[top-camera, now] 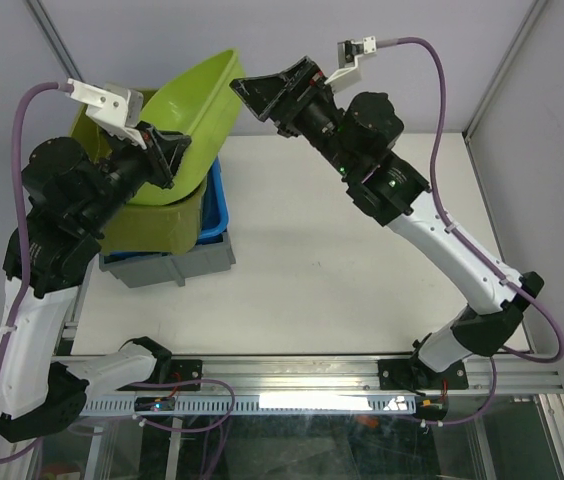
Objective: Turn the large container upside down
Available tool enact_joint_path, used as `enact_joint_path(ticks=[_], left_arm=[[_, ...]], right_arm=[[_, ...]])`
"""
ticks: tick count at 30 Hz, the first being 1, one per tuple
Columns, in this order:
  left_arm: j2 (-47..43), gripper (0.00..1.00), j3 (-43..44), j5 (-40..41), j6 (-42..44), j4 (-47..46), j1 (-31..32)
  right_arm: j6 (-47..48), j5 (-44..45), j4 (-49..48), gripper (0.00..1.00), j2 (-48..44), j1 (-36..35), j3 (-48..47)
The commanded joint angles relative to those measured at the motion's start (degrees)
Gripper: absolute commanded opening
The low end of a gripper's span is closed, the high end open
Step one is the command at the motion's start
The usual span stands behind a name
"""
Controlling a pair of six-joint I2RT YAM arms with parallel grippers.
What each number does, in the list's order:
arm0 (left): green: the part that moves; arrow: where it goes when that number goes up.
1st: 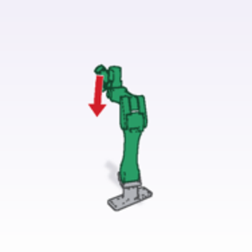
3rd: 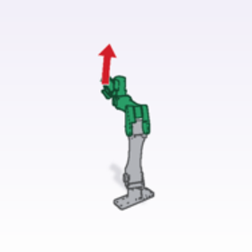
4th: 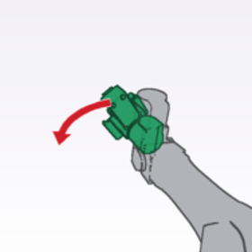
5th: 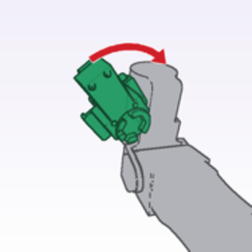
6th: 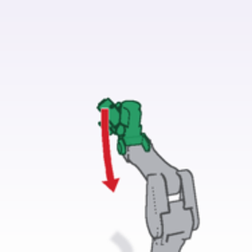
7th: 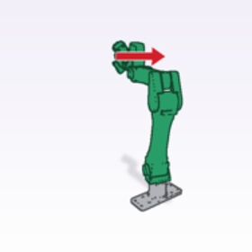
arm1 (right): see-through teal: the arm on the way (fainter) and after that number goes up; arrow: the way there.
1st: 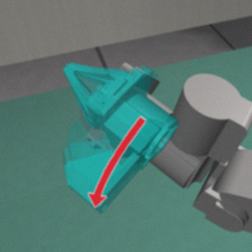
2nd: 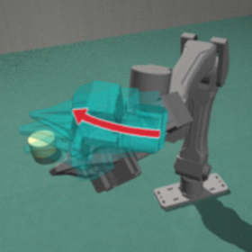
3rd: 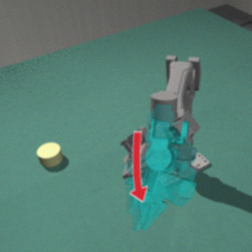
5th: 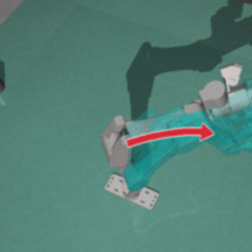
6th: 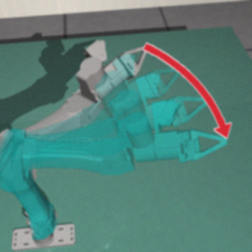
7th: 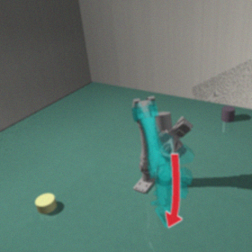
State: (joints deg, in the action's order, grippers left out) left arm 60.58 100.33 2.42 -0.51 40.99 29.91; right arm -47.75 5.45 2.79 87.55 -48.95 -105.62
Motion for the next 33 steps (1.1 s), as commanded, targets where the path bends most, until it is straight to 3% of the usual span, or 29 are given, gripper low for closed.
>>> enact_joint_path(ticks=[1, 5, 7, 15, 19, 25, 33], left_arm=[[-1.43, 0.00, 0.07, -2.98, 1.43, -2.51, 0.23], [-1.43, 0.00, -0.14, -3.69, 1.48, -2.52, 0.24], [-1.43, 0.00, -0.23, -3.49, 1.56, -2.47, 0.24], [-2.32, 0.00, -1.28, -4.28, 2.98, -2.51, 0.21], [-3.45, 0.00, -2.98, -5.05, 4.44, -2.15, 0.23], [-4.45, 0.00, -5.61, -6.28, 5.07, -1.88, 0.21], [-4.68, 0.00, -8.19, -7.23, 5.79, -1.92, 0.18]], right_arm=[[1.81, -0.51, 3.93, 0.78, 3.40, -0.36, -4.14], [0.47, -2.36, 8.62, 0.54, 7.76, -0.36, -10.43], [0.00, -3.43, 10.03, 0.49, 9.70, -0.35, -12.83], [-1.41, -6.26, 10.53, 0.54, 13.37, -0.42, -15.78], [-1.91, -6.16, 8.41, 0.54, 11.79, -0.41, -12.89], [-5.34, -1.95, 1.12, 0.54, 4.85, -0.45, -0.95], [-6.89, -1.71, 2.51, 0.56, 4.51, -0.19, -1.07]])
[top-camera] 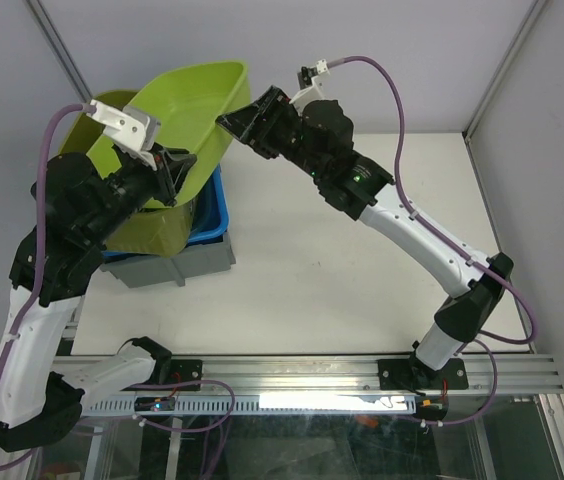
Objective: Turn the large container upside down
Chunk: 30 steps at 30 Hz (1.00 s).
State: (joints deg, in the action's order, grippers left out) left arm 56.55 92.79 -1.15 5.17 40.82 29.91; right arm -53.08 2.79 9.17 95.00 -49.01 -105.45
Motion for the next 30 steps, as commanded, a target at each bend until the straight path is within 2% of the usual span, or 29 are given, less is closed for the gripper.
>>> enact_joint_path(ticks=[1, 10, 16, 21, 30], left_arm=[[-0.59, 0.00, -0.68, -3.80, 0.10, -1.77, 0.21], [-1.08, 0.00, -1.93, -7.39, 0.66, -1.71, 0.24], [-1.18, 0.00, -3.72, -11.18, 1.84, -1.09, 0.24], [-1.35, 0.00, -3.94, -11.46, 2.58, -1.13, 0.23], [-2.21, 0.00, -6.67, -14.26, 4.45, -1.03, 0.22]], right_arm=[[-1.52, 0.80, -4.01, 0.57, -2.79, -0.12, -1.15], [-2.38, -2.72, -2.84, 0.56, 0.67, -0.03, -4.67], [-2.74, -3.65, -2.02, 0.50, 0.98, -0.03, -4.55], [-3.43, -4.22, -1.27, 0.38, 0.26, 0.12, -2.38], [-5.53, -8.22, -2.06, 0.34, -0.97, 1.66, 3.11]])
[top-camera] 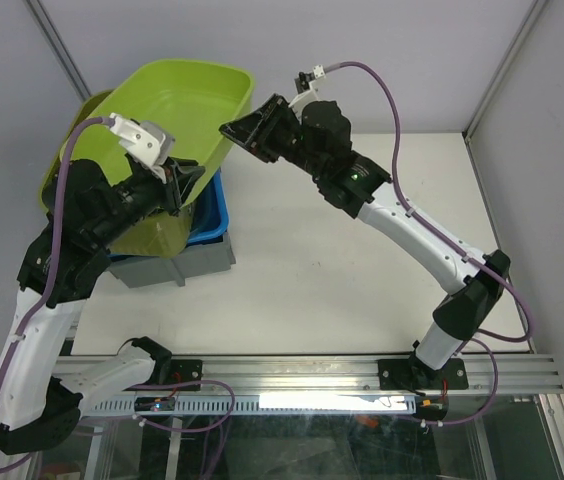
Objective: Turn the large container upside down
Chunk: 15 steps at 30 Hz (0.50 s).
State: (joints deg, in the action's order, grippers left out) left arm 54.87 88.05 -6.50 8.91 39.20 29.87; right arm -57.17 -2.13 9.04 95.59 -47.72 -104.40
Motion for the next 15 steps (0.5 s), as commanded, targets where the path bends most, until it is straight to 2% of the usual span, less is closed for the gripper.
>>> enact_joint_path(ticks=[1, 3, 6, 8, 12, 15], left_arm=[[-0.62, 0.00, -2.40, -9.49, 1.00, 0.63, 0.26], [-0.73, 0.00, -3.31, -10.30, 1.36, 0.83, 0.26], [-0.73, 0.00, -4.20, -10.90, 1.68, 0.93, 0.28], [-0.73, 0.00, -4.54, -11.20, 1.67, 0.92, 0.22], [-0.99, 0.00, -4.73, -11.56, 1.86, 1.05, 0.24], [-0.99, 0.00, -4.77, -11.56, 1.77, 1.08, 0.28]], right_arm=[[-1.64, -3.77, -2.00, 0.34, -1.62, 0.68, 2.55], [-2.48, -5.18, -2.54, 0.33, -1.93, 1.38, 3.72], [-3.59, -6.99, -4.90, 0.25, -2.76, 2.40, 6.35], [-3.77, -8.60, -5.20, 0.25, -2.33, 2.95, 6.55], [-2.66, -11.36, -1.49, 0.42, 0.42, 3.42, 2.46], [-1.78, -14.03, 2.78, 0.48, 3.92, 3.26, -1.97]])
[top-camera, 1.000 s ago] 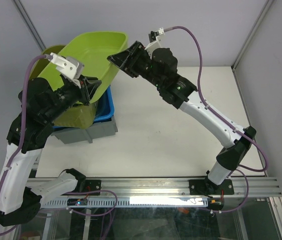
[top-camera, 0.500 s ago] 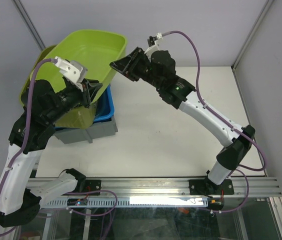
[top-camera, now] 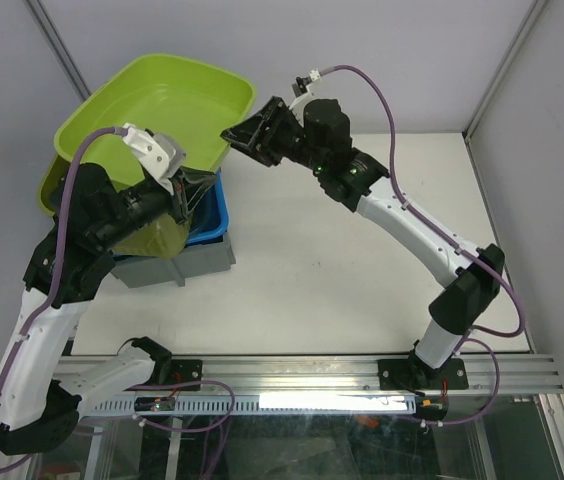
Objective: Turn the large container upside down
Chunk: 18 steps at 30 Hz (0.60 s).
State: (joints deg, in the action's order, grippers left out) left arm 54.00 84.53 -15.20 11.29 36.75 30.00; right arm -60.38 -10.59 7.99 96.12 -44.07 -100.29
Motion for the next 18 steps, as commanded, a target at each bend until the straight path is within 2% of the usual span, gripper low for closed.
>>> enact_joint_path(ticks=[1, 8, 14, 18], left_arm=[[-0.20, 0.00, -1.36, -2.83, -0.65, 3.50, 0.15], [0.10, 0.00, -2.13, -2.73, -0.73, 3.50, 0.13], [0.79, 0.00, 0.25, -3.08, -1.40, 3.35, 0.15], [0.74, 0.00, 3.91, -5.84, -3.85, 2.23, 0.14]], right_arm=[[1.51, -6.38, 4.53, 0.48, 4.32, -0.40, -7.04], [1.93, -8.83, 6.56, 0.48, 6.90, -0.40, -8.46], [3.78, -9.83, 8.96, 0.36, 7.68, -0.40, -8.32], [4.10, -11.25, 8.45, 0.23, 8.73, -0.40, -8.15]])
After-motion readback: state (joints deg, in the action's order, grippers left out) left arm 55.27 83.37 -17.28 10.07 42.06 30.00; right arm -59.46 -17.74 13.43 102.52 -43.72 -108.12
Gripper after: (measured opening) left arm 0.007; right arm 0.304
